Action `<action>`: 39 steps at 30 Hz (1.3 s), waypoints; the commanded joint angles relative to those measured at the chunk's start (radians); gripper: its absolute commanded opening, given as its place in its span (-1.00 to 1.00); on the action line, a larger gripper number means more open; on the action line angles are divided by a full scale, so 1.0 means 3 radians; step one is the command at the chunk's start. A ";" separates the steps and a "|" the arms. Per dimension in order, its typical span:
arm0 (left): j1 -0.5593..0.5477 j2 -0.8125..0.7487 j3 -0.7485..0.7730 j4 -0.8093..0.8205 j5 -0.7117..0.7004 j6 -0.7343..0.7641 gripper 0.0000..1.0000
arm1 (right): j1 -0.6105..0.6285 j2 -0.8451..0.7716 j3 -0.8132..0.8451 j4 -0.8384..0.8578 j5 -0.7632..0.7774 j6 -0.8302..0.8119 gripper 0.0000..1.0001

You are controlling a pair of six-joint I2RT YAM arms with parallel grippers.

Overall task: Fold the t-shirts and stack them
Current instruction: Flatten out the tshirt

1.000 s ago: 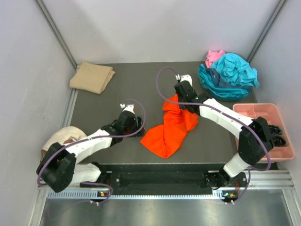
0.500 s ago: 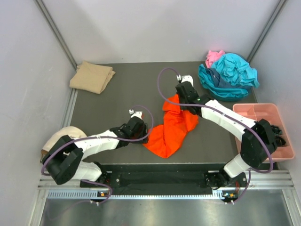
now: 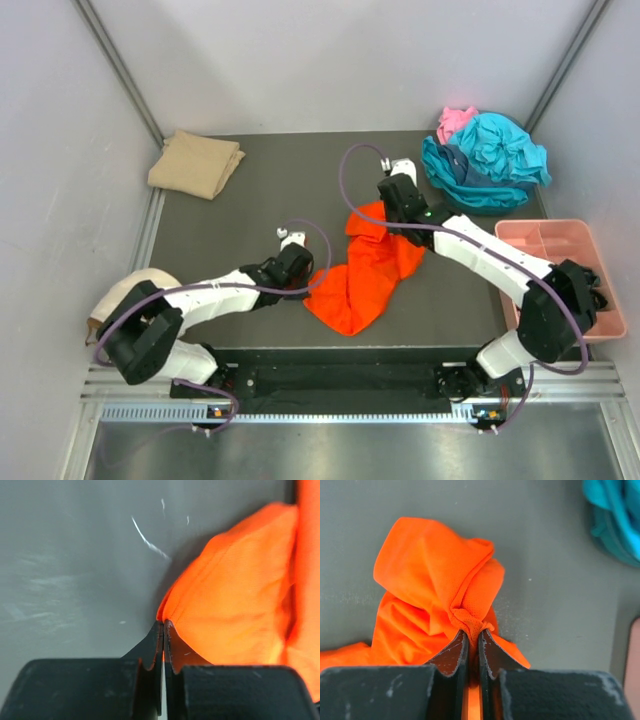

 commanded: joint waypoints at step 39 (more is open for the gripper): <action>0.0951 -0.0847 0.2307 -0.1624 -0.2311 0.1394 -1.00 | -0.0410 -0.0112 0.0031 -0.0733 0.0762 0.0314 -0.96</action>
